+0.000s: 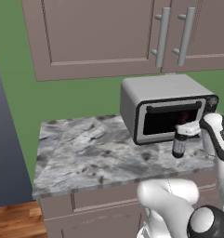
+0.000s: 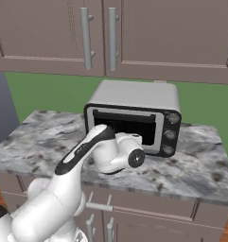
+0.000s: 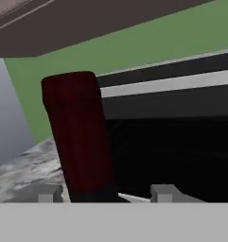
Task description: There is a wine glass and glass cup on the dining counter. Place the wine bottle next to the wine glass and the juice bottle next to the glass cup.
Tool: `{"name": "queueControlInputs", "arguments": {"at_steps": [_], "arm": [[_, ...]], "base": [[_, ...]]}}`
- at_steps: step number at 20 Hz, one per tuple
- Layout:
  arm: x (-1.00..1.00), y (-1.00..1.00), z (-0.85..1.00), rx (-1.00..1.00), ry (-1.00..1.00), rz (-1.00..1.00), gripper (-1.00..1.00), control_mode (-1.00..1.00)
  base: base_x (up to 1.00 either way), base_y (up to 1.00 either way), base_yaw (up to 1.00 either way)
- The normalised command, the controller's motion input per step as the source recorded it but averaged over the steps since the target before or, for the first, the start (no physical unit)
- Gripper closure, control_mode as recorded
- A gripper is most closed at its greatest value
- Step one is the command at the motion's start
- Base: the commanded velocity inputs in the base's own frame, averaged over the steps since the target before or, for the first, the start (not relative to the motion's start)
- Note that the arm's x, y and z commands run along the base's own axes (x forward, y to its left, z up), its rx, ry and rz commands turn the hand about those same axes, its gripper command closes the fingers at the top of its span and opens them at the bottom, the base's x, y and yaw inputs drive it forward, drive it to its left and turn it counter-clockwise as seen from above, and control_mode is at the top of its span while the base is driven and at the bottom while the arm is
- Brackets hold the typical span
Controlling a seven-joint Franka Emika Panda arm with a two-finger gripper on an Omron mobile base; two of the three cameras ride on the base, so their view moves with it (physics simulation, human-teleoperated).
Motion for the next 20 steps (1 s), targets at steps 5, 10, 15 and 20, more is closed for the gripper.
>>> {"name": "queueControlInputs", "arguments": {"at_steps": [5, 10, 15, 20], "arm": [[-0.58, 0.14, 0.28, 0.00, -0.09, -0.35, 1.00, -1.00], [-0.41, 0.08, 0.38, 0.00, -0.05, -0.24, 1.00, -1.00], [-0.38, 0.01, 0.46, 0.00, 0.00, -0.08, 1.00, -1.00], [-0.47, 0.00, 0.43, 0.00, 0.04, 0.00, 1.00, -1.00]], "base": [[0.00, 0.00, 0.00], [0.00, 0.00, 0.00], [0.00, 0.00, 0.00], [0.00, 0.00, 0.00]]}}
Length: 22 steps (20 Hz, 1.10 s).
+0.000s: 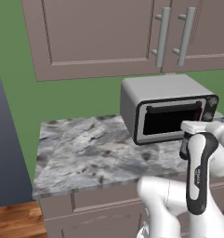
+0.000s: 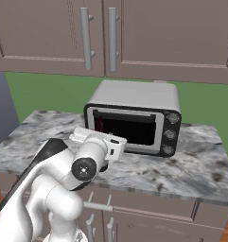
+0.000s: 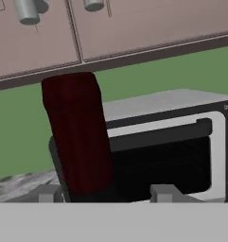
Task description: There is a wine glass and glass cup on the dining counter. Place the wine bottle next to the wine glass and the juice bottle next to the glass cup.
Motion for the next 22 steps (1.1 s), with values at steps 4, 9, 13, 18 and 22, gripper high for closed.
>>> {"name": "queueControlInputs", "arguments": {"at_steps": [4, 9, 13, 18, 22], "arm": [[-0.54, 0.00, 0.31, 0.00, 0.01, 0.00, 1.00, -1.00], [-0.56, 0.06, 0.18, 0.00, -0.01, 0.03, 1.00, -1.00], [-0.38, 0.14, 0.09, 0.00, 0.00, 0.01, 1.00, -1.00], [-0.09, 0.16, 0.05, 0.00, 0.00, 0.00, 1.00, -1.00], [0.00, 0.08, 0.01, 0.00, 0.00, 0.00, 1.00, -1.00]], "base": [[0.00, 0.00, 0.00], [0.00, 0.00, 0.00], [0.00, 0.00, 0.00], [0.00, 0.00, 0.00], [0.00, 0.00, 0.00]]}}
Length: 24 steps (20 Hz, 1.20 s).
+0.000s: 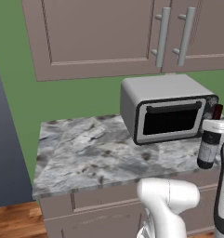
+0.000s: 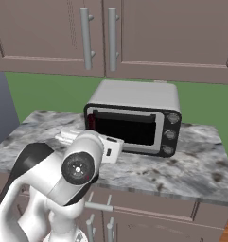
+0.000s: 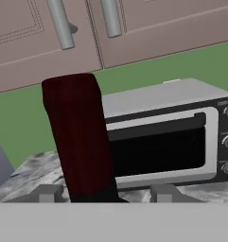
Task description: There is a wine glass and glass cup on the dining counter. Place the wine bottle next to the wine glass and the juice bottle next to the glass cup.
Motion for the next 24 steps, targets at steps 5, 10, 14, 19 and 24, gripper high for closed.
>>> {"name": "queueControlInputs", "arguments": {"at_steps": [5, 10, 14, 19, 24], "arm": [[0.00, 0.00, 0.00, 0.00, 0.00, 0.00, 1.00, -1.00], [0.00, 0.00, 0.00, 0.00, 0.00, 0.00, 1.00, -1.00], [-0.06, 0.01, 0.00, 0.00, 0.00, 0.00, 1.00, -1.00], [0.00, 0.00, 0.00, 0.00, 0.00, 0.00, 1.00, 1.00], [0.00, 0.00, 0.00, 0.00, 0.00, 0.00, 1.00, 1.00]], "base": [[0.00, 0.00, 0.00], [0.00, 0.00, 0.00], [0.00, 0.00, 0.00], [-0.51, 0.00, -0.09], [-0.70, 0.00, -0.09]]}}
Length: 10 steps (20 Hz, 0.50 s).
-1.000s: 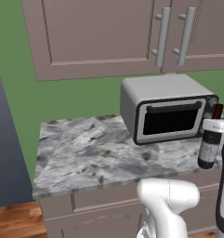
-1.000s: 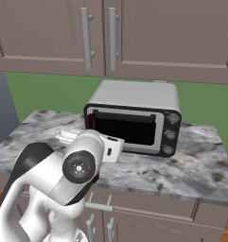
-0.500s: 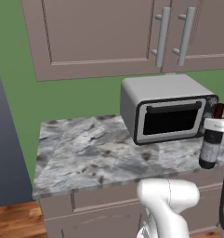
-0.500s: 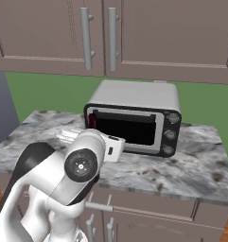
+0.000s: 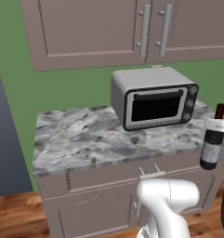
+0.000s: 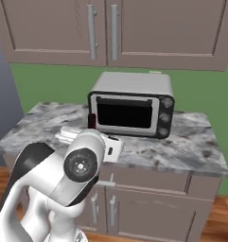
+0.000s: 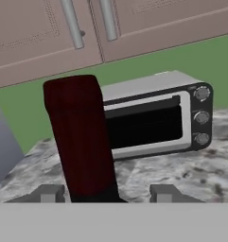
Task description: There is a wine glass and glass cup on the dining counter. Place the wine bottle next to the wine glass and the juice bottle next to the glass cup.
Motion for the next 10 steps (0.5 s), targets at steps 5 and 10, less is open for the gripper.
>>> {"name": "queueControlInputs", "arguments": {"at_steps": [5, 10], "arm": [[0.00, 0.00, 0.00, 0.00, 0.00, 0.00, 1.00, 1.00], [0.00, 0.00, 0.00, 0.00, 0.00, 0.00, 1.00, 1.00]], "base": [[-0.36, 0.00, -0.26], [0.00, 0.03, -0.94]]}}
